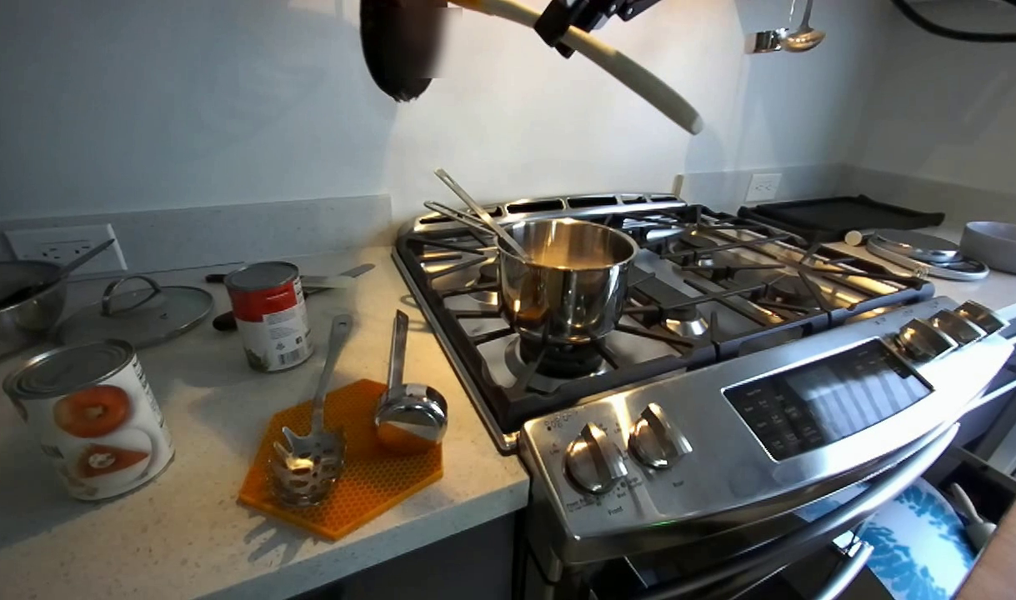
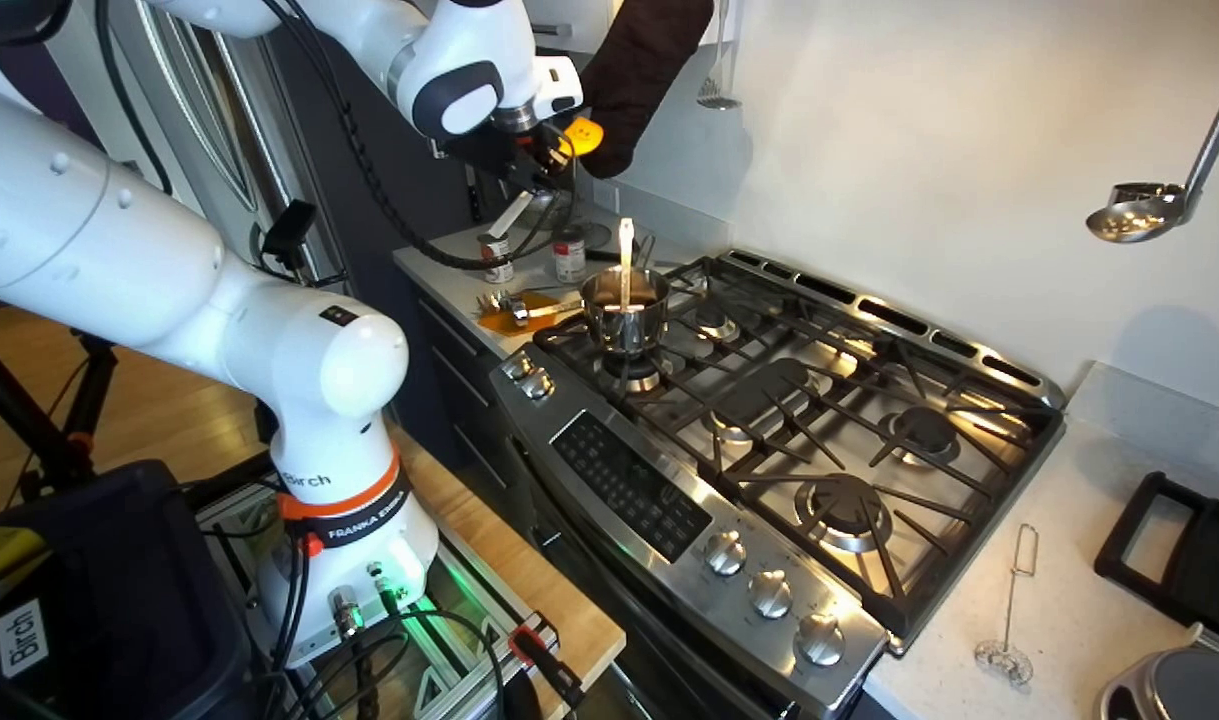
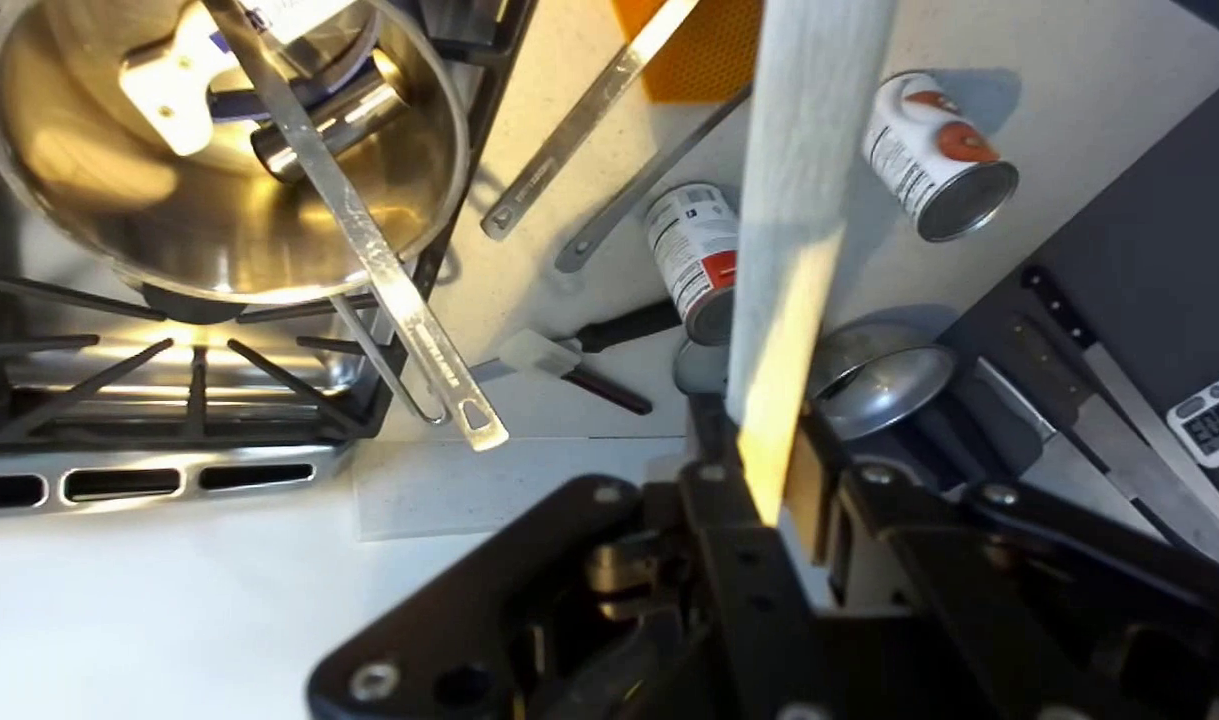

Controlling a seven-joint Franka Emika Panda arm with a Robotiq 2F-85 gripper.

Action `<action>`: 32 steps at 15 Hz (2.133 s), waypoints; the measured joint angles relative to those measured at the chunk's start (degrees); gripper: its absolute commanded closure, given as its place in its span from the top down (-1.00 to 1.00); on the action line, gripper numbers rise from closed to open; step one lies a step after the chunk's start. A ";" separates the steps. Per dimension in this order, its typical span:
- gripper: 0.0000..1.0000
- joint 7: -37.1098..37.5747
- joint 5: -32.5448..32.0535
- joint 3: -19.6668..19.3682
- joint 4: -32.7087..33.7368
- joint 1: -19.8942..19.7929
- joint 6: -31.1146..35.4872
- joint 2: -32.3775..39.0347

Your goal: Move the pot to the left and then put the orange spatula on the orange object on the counter

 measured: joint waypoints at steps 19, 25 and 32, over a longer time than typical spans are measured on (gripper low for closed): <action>-0.91 2.63 5.56 0.69 5.65 6.14 -11.67 13.84; -0.91 14.89 5.66 6.90 12.99 1.94 -4.01 27.62; -0.65 43.59 -15.27 11.58 18.20 -1.08 0.56 37.11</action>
